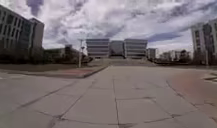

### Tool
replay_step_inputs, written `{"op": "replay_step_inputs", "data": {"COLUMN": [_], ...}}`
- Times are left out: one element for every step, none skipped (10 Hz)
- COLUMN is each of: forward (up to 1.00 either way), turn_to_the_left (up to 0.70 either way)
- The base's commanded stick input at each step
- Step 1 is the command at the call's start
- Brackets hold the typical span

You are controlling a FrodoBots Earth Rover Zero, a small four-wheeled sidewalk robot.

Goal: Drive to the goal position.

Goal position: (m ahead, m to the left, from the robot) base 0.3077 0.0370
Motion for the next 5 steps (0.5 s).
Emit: {"op": "replay_step_inputs", "data": {"forward": [1.0,1.0,1.0,1.0,1.0], "turn_to_the_left": [0.0,0.0,0.0,0.0,0.0]}}
